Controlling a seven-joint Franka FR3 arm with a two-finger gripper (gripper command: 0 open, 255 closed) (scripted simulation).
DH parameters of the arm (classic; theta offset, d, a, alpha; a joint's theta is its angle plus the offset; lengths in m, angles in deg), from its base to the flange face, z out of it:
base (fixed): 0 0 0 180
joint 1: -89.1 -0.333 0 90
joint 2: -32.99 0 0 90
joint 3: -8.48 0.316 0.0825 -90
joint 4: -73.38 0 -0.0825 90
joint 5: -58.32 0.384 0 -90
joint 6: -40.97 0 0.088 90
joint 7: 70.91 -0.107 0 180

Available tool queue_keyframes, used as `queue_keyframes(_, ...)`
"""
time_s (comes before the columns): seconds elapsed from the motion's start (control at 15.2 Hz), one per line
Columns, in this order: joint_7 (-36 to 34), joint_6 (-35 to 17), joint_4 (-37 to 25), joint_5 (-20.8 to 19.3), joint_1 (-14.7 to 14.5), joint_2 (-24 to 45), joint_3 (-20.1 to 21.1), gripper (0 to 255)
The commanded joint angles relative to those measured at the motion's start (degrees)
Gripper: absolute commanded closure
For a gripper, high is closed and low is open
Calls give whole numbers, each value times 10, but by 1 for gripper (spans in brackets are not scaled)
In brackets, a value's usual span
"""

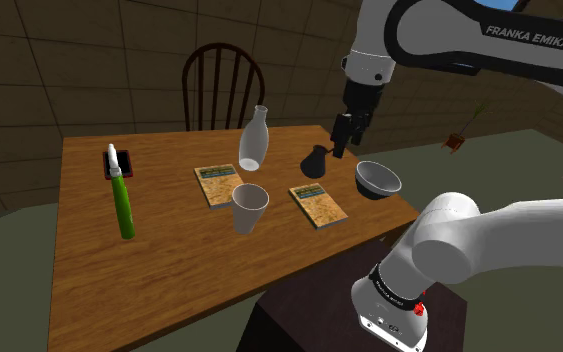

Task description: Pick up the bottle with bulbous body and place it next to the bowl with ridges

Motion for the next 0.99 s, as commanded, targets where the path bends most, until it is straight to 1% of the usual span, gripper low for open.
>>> queue_keyframes(0.0,0,0,0,0,0,0,0,0)
queue_keyframes(0.46,14,-99,-63,-14,18,145,-20,0)
queue_keyframes(0.92,28,-165,-160,-19,31,291,-38,0)
